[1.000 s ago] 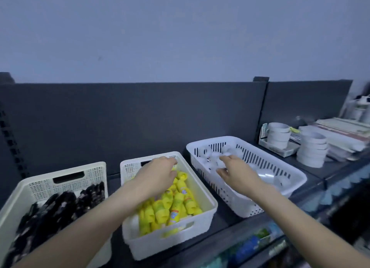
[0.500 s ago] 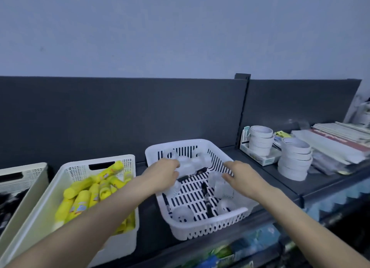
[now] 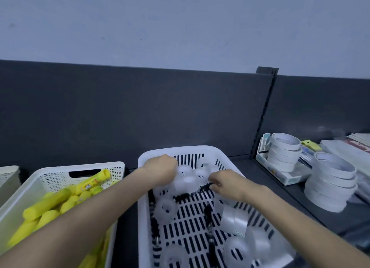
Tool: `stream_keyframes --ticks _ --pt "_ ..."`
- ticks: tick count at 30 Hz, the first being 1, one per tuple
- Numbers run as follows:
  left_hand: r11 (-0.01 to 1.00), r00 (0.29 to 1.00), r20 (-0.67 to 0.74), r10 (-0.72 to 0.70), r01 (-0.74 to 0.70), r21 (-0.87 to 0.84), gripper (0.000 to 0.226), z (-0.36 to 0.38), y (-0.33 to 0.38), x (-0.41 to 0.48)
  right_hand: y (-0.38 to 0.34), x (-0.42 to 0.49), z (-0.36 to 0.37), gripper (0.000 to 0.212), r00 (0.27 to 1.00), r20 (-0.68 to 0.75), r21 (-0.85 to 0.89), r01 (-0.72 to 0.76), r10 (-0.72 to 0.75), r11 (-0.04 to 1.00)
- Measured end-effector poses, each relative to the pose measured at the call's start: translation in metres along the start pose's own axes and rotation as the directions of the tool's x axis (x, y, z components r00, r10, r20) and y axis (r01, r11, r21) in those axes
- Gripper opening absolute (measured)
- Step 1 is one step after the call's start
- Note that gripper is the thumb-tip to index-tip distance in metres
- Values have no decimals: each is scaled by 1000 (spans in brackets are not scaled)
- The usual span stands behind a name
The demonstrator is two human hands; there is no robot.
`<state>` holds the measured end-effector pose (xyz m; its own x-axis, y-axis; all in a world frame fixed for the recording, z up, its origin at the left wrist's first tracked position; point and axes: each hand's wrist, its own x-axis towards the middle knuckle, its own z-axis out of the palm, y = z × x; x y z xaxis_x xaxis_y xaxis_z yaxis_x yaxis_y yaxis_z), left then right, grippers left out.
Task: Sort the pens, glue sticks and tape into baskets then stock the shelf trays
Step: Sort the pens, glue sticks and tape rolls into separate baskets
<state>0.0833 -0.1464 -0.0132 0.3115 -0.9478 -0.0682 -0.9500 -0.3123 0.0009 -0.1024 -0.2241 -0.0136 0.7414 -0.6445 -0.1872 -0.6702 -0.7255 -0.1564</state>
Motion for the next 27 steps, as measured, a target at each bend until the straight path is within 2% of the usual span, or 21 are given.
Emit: stream_keyframes --ticks 2,5,7,10,12,15,17,18,19,21,23,25,27 --pt "1000 999 36 -27 26 16 30 2 1 1 -4 11 -3 18 997 62 -25 55 -53 998" --pt "996 997 54 -51 47 70 12 7 3 -3 -4 27 -2 18 989 113 -70 104 -96 992" --pt "995 990 119 -71 62 74 8 10 5 -5 -5 34 2 20 983 136 -128 140 -122 982" --pt "989 968 199 -151 150 21 30 13 9 -4 -5 35 9 15 963 195 -195 223 -185 955" --pt "981 962 201 -186 194 -22 29 11 18 -8 1 33 11 15 938 239 -213 301 -249 930" --pt "949 971 205 -120 173 -264 29 2 33 -16 12 27 1 3 901 224 -221 417 -371 881" --pt "902 988 115 -104 143 -407 28 -4 33 -17 18 21 -16 10 883 186 -245 466 -430 850" --pt "901 986 45 -162 166 -402 26 -6 29 -16 22 18 -24 16 875 167 -244 484 -455 840" --pt "917 971 -16 -239 220 -334 23 -7 25 -17 26 15 -32 19 864 148 -229 503 -481 833" --pt "938 936 -67 -344 345 4 18 -9 22 -22 30 11 -41 13 842 127 -172 539 -524 824" --pt "877 930 8 -367 343 338 25 -3 23 -28 27 7 -41 11 813 141 -146 582 -565 800" --pt "834 927 83 -365 287 471 31 8 27 -32 18 6 -35 12 765 162 -145 644 -624 751" --pt "850 924 151 -351 246 467 31 14 29 -33 9 7 -27 6 707 187 -160 707 -682 689"
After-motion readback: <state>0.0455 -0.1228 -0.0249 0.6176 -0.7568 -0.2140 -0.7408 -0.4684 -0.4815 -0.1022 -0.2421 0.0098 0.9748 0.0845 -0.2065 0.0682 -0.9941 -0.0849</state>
